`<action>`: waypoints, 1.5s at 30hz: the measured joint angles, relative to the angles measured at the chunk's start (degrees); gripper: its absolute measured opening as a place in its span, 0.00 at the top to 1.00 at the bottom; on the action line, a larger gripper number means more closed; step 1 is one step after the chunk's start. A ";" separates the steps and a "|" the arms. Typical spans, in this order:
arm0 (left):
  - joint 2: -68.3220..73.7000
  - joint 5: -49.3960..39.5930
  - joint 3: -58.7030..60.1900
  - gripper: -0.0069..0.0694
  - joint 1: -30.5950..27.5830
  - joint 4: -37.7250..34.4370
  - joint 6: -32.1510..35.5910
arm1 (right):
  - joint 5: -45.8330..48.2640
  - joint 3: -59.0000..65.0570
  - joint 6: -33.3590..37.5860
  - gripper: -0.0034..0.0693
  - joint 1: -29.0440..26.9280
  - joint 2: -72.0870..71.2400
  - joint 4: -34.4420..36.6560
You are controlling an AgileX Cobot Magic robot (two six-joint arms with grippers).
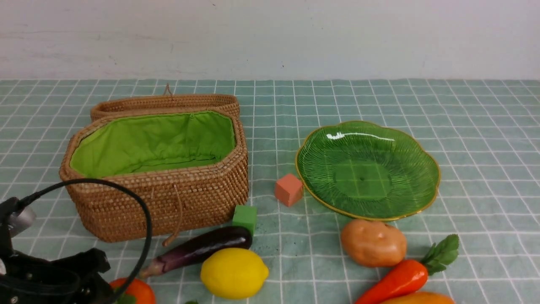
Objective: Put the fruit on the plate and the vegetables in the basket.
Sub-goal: Grab a tomato with your left arm and place it on the plate on the right.
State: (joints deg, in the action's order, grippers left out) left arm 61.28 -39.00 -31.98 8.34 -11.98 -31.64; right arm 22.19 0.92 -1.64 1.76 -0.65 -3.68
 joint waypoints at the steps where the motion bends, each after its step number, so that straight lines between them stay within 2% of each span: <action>1: 1.75 1.30 -0.11 0.11 0.00 -0.14 0.19 | 0.00 0.00 0.00 0.62 0.00 0.00 0.00; 3: 4.20 2.32 -0.17 0.05 0.00 -0.25 0.32 | 0.00 0.00 0.00 0.62 0.00 0.00 0.00; 7: 7.86 2.62 -0.17 0.03 0.00 -0.29 0.32 | 0.00 0.00 0.00 0.62 0.00 0.00 0.00; 15: 12.53 6.06 -0.17 0.12 0.00 -0.42 0.59 | 0.00 0.00 0.00 0.62 0.00 0.00 0.00; 21: 15.14 11.68 0.16 0.13 0.00 -4.05 1.33 | 0.00 0.00 0.00 0.62 0.00 0.00 0.00; 26: 15.59 13.02 0.40 0.15 0.00 -7.37 5.07 | 0.00 0.00 0.00 0.62 0.00 0.00 0.00; 31: 15.59 13.02 0.51 0.25 0.00 -9.83 8.77 | 0.00 0.00 0.00 0.62 0.00 0.00 0.00; 45: 14.61 11.08 0.64 0.26 0.00 -10.35 10.16 | 0.00 0.00 0.00 0.62 0.00 0.00 0.00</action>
State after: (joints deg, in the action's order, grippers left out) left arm 75.89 -27.92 -31.33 8.34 -22.34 -21.49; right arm 22.19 0.92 -1.64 1.76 -0.65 -3.68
